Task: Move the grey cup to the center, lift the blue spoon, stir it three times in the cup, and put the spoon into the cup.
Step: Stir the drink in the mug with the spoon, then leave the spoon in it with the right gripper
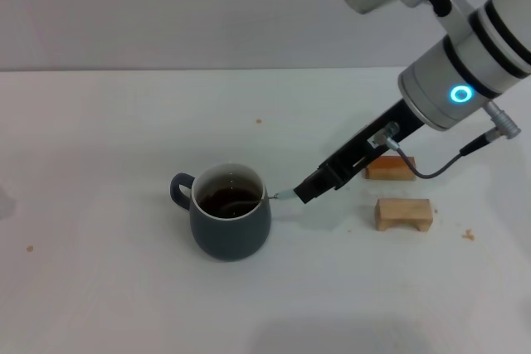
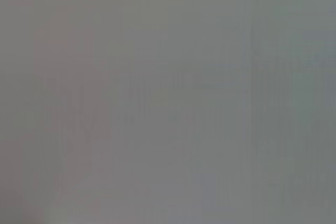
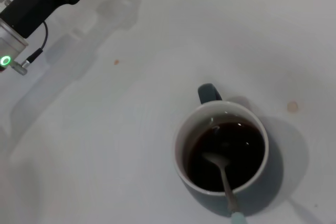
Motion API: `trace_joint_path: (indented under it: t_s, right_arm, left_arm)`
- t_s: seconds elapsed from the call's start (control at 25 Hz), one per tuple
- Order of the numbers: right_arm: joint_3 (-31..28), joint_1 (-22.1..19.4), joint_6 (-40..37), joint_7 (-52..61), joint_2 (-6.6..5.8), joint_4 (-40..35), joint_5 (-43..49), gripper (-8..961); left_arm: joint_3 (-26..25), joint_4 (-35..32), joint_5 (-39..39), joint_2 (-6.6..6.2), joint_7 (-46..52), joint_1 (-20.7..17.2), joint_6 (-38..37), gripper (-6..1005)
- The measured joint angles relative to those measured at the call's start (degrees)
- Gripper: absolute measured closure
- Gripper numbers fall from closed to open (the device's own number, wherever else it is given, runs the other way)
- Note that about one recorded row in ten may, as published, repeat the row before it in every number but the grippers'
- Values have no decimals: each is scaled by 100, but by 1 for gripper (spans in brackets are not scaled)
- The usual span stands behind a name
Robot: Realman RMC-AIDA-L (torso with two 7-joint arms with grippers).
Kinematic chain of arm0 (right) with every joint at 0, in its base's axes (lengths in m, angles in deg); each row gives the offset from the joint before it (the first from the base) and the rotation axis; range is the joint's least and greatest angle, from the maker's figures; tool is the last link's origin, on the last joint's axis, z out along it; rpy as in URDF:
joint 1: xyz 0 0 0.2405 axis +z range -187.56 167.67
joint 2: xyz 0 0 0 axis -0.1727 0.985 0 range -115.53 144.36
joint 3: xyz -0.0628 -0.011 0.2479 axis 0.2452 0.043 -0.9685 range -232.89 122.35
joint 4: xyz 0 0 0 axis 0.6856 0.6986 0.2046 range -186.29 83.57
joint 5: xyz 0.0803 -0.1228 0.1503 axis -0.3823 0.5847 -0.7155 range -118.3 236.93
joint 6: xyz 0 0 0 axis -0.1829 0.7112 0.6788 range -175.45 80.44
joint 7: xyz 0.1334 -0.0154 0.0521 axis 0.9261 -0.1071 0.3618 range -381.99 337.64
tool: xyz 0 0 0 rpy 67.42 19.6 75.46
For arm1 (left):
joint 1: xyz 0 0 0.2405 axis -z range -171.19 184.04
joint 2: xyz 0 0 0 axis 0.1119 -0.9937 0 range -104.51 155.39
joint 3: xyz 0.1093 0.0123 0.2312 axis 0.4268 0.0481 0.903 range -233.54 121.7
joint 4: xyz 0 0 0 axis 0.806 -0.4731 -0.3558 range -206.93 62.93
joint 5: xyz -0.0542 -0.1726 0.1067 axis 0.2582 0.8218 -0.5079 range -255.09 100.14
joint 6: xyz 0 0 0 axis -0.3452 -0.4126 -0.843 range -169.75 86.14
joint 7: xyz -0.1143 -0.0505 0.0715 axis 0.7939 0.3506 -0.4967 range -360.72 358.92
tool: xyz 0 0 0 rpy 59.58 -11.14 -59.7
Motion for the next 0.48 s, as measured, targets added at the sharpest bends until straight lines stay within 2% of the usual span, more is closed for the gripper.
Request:
trace_joint_path:
  t_s: [0.48]
  right_arm:
    - [66, 353, -262, -32, 107, -222, -23, 795]
  left_arm:
    - [0, -23, 19, 0, 11, 0, -31, 998]
